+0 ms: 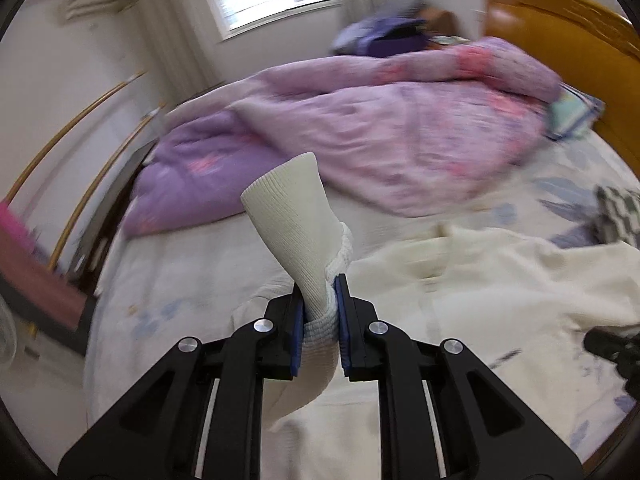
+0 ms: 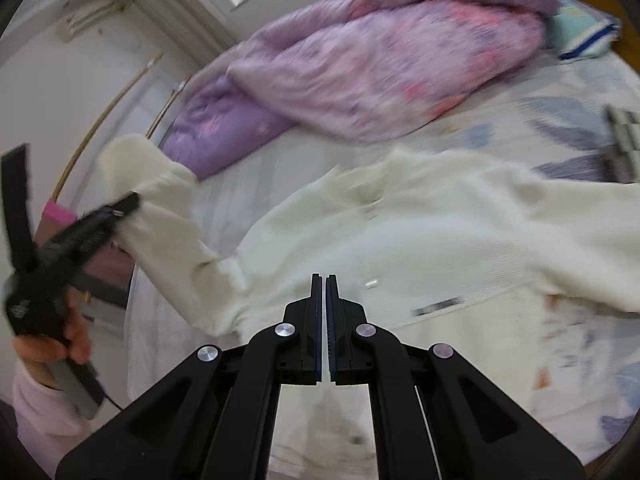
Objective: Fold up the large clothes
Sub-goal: 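Grasp the sleeve cuff with the left tool and lift it, then fold the sleeve across the jacket body and open the left tool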
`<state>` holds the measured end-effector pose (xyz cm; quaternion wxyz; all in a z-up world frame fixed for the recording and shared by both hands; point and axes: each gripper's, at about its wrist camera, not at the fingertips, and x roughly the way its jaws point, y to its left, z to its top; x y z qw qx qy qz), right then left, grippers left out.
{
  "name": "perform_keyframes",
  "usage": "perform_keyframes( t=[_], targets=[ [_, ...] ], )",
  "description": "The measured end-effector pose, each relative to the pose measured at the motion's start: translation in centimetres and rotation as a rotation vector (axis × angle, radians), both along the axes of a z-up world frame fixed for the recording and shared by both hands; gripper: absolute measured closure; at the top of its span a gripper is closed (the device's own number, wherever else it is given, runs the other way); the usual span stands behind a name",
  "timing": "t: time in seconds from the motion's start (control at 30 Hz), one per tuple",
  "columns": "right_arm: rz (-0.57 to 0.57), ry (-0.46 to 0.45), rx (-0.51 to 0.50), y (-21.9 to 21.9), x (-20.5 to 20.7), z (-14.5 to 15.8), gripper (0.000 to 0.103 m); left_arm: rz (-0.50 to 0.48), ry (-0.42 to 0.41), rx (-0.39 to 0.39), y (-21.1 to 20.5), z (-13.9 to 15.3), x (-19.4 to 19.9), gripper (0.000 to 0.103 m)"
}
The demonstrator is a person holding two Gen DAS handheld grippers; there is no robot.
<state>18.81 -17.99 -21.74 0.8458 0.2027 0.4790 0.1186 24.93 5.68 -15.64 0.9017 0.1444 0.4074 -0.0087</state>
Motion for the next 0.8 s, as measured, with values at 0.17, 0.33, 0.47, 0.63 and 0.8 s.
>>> perform_keyframes(
  t=[0.17,0.33,0.47,0.63,0.8],
  targets=[
    [-0.118,-0.012,-0.035,-8.5,-2.6,0.3,0.101,-0.136,0.076,-0.009,-11.7,-5.6,1.3,0.089],
    [-0.213,0.040,-0.046,-13.6,-4.6,-1.9,0.101,-0.210,0.155,0.025,-19.6,-12.9,1.8,0.088],
    [-0.242,0.126,-0.050,-15.3,-4.9,-4.4,0.096,-0.321,0.307,0.038,-23.3,-18.3,1.7,0.080],
    [-0.236,0.202,-0.057,-14.7,-3.0,-6.0,0.050,-0.329,0.344,-0.051,-19.0,-17.6,0.4,0.047],
    [-0.146,0.180,-0.068,-11.5,1.0,-7.6,0.029,-0.149,0.351,-0.063,-9.7,-16.4,1.5,0.048]
  ],
)
